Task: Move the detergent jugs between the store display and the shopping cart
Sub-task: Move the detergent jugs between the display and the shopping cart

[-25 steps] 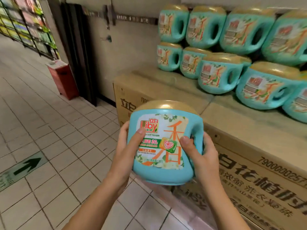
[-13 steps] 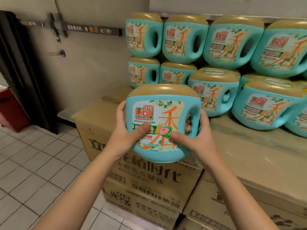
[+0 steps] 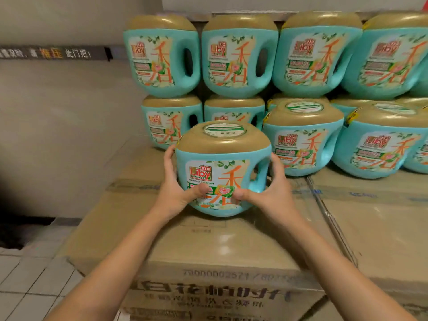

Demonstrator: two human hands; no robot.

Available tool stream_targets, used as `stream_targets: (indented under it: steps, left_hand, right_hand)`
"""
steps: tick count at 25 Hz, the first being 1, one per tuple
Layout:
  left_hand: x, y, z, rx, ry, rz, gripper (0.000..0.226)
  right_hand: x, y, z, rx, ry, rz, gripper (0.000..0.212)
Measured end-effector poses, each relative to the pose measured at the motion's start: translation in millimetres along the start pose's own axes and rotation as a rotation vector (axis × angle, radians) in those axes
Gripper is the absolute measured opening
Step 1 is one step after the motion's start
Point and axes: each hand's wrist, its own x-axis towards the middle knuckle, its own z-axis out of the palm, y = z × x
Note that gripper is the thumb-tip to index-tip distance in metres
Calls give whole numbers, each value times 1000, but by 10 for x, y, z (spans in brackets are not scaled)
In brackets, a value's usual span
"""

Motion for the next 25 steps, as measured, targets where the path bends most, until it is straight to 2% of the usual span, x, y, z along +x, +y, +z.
stream_targets:
  steps: [3, 7, 9, 11, 13, 14, 16, 19, 22, 25]
  left_hand:
    - [164, -143, -10, 11, 1, 4, 114]
    - [374, -255, 66, 58, 98, 29, 109]
    - [456, -286, 108, 82, 153, 17, 100]
    - [459, -313, 132, 64, 190, -20, 99]
    - [425, -304, 165, 133, 202, -4, 113]
    - [416, -302, 201, 187, 193, 9, 122]
    - [397, -287, 310, 282, 190, 6, 135]
    - [436, -280, 402, 310, 246, -21, 139]
    - [516, -309, 387, 293, 284, -37, 138]
    - [581, -352, 399, 267, 318, -44, 139]
  right_hand:
    - [158, 130, -3, -69, -26, 25, 102]
    - [378, 204, 45, -332, 67, 11, 118]
    - [414, 233, 83, -388, 87, 15, 120]
    - [415, 219, 20, -409, 140, -44, 100]
    - [444, 217, -178, -450, 375, -161, 67]
    - [487, 230, -315, -475, 519, -203, 59]
    - [585, 263, -548, -531, 690, -146, 70]
    - [675, 354, -640, -609, 700, 23, 101]
    - [696, 444, -670, -524, 659, 86, 107]
    - [691, 504, -726, -497, 708, 107, 105]
